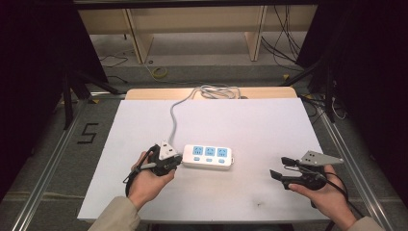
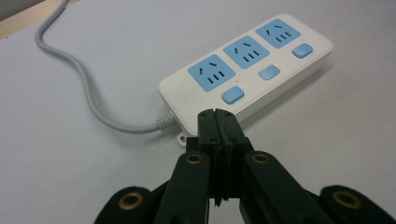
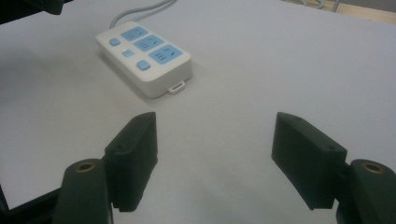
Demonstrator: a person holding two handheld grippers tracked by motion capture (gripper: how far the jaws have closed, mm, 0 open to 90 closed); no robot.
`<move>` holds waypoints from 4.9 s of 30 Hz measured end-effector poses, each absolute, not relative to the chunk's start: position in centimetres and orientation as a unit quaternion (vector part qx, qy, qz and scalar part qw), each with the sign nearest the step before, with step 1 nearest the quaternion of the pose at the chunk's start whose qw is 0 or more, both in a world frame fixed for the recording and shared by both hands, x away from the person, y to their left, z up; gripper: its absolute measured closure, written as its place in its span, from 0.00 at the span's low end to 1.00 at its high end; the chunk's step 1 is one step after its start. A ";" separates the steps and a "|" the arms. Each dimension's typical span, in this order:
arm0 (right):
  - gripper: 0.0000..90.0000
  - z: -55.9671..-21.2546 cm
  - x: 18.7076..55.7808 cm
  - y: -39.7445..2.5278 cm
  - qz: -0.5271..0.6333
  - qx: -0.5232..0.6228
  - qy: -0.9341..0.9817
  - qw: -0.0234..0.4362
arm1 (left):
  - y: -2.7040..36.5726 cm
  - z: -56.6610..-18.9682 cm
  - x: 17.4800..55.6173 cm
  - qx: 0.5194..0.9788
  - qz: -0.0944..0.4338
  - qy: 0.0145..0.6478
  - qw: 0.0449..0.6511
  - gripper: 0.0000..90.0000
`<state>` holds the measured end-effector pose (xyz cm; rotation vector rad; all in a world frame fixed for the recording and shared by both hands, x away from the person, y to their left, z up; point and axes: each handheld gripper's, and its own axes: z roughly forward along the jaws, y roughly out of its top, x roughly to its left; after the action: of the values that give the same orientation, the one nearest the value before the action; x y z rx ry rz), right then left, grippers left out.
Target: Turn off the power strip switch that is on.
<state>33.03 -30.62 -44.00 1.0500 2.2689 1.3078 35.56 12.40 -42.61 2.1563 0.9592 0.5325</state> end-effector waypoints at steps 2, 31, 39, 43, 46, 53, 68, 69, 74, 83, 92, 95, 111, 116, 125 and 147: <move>0.35 -44.0 33.0 -30.6 0.457 0.367 0.794 0.159 | 12.1 -42.5 35.8 0.835 0.204 0.369 0.354 1.00; 0.35 -44.0 33.1 -30.5 0.456 0.365 0.796 0.159 | 8.4 -42.2 37.8 0.849 0.186 0.351 0.348 1.00; 0.35 -44.0 33.1 -30.5 0.456 0.365 0.796 0.160 | 7.4 -42.3 38.3 0.855 0.180 0.344 0.344 1.00; 0.35 -44.0 33.1 -30.6 0.457 0.365 0.796 0.160 | 6.8 -42.5 38.5 0.857 0.177 0.341 0.343 1.00; 0.35 -44.0 33.1 -30.5 0.456 0.366 0.795 0.159 | 6.4 -42.6 38.7 0.858 0.176 0.341 0.341 1.00; 0.35 -44.0 33.1 -30.5 0.457 0.365 0.796 0.159 | 5.4 -42.9 39.1 0.864 0.168 0.335 0.336 1.00; 0.34 -44.0 33.1 -30.5 0.457 0.365 0.795 0.158 | 4.0 -43.5 39.8 0.872 0.153 0.332 0.325 1.00; 0.34 -44.0 33.1 -30.5 0.457 0.365 0.795 0.158 | 3.9 -43.6 39.9 0.875 0.151 0.330 0.321 1.00; 0.34 -44.0 33.1 -30.5 0.457 0.364 0.796 0.158 | 3.5 -44.1 40.3 0.879 0.145 0.330 0.313 1.00; 0.34 -44.1 33.1 -30.5 0.456 0.363 0.797 0.158 | 2.9 -44.5 40.7 0.887 0.141 0.325 0.298 1.00; 0.34 -44.1 33.0 -30.5 0.456 0.363 0.798 0.156 | 2.5 -44.7 40.9 0.891 0.141 0.323 0.285 1.00; 0.34 -44.1 33.0 -30.5 0.456 0.363 0.798 0.155 | 2.3 -44.8 40.9 0.894 0.142 0.320 0.281 1.00; 0.34 -44.1 33.0 -30.5 0.455 0.362 0.799 0.152 | 1.8 -44.7 41.0 0.901 0.139 0.311 0.270 1.00; 0.34 -44.1 33.0 -30.5 0.453 0.362 0.800 0.152 | 1.8 -44.7 41.0 0.900 0.135 0.316 0.268 1.00; 0.34 -44.1 33.0 -30.6 0.453 0.361 0.801 0.152 | 1.7 -44.5 41.1 0.902 0.129 0.319 0.260 1.00; 0.34 -44.2 33.0 -30.5 0.451 0.363 0.802 0.148 | 1.5 -44.4 41.5 0.899 0.115 0.336 0.254 1.00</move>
<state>33.00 -30.55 -44.20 1.0435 2.3072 1.2978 41.53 1.54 -44.39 2.4435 0.9135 0.3114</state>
